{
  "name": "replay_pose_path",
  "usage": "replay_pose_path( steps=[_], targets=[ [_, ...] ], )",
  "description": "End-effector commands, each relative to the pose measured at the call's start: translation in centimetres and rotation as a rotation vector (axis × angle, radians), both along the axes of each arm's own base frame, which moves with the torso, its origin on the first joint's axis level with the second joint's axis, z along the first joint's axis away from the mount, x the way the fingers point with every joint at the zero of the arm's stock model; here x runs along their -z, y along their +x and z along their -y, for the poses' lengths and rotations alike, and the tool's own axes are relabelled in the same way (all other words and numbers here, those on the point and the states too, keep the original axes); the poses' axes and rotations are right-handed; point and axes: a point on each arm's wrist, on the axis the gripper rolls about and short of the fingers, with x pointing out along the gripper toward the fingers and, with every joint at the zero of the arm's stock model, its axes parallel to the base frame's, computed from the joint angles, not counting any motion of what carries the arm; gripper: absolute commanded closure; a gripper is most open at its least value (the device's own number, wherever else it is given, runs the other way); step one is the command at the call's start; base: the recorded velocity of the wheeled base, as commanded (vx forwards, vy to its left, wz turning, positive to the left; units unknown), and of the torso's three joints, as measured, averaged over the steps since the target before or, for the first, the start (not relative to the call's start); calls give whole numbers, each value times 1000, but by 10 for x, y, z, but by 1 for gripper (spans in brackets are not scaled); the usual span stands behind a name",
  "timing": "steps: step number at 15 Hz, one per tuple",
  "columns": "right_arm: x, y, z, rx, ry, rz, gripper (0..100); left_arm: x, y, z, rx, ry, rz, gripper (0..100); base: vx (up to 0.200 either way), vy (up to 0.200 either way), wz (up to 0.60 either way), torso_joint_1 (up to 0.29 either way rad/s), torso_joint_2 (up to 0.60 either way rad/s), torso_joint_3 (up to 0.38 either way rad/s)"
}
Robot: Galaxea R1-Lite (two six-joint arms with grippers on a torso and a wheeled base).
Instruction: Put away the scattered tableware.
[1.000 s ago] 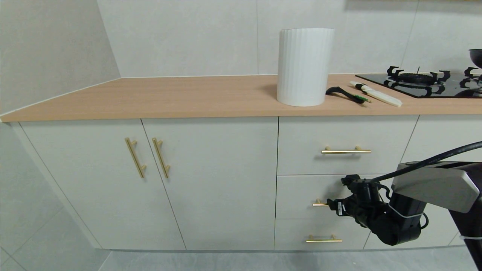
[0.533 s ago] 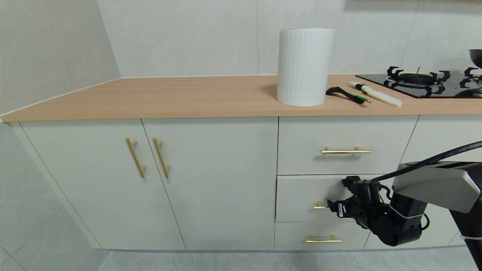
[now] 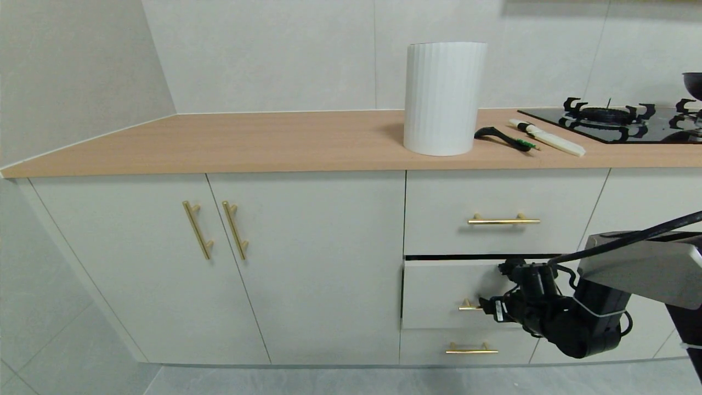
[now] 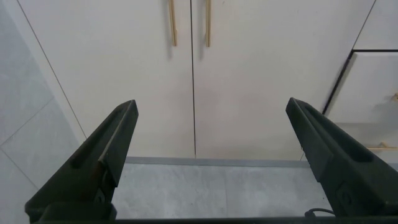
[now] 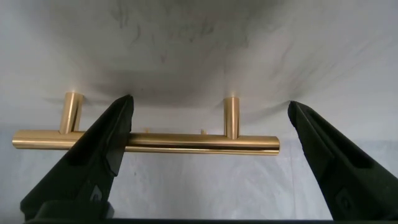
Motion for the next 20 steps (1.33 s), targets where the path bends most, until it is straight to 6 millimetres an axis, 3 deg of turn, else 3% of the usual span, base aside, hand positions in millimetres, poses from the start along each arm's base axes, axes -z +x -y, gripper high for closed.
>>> replay_pose_path(
  steps=[1,3,4,6,8,9,11,13,20],
  targets=[
    [-43,-18,1,-50,25,-82,0,0,0,0,0,0,0,0,0,0,0,0,0,0],
    [-77,-32,3,-82,48,-128,0,0,0,0,0,0,0,0,0,0,0,0,0,0],
    [-113,-46,5,-95,60,-135,0,0,0,0,0,0,0,0,0,0,0,0,0,0],
    [-157,-67,4,-127,70,-81,0,0,0,0,0,0,0,0,0,0,0,0,0,0],
    [-184,-78,4,-139,79,-7,0,0,0,0,0,0,0,0,0,0,0,0,0,0],
    [-188,-79,4,-140,81,8,0,0,0,0,0,0,0,0,0,0,0,0,0,0],
    [-190,-77,0,-147,88,35,0,0,0,0,0,0,0,0,0,0,0,0,0,0],
    [-178,-67,-3,-145,92,60,0,0,0,0,0,0,0,0,0,0,0,0,0,0],
    [-102,-29,-21,-65,34,127,0,0,0,0,0,0,0,0,0,0,0,0,0,0]
  ],
)
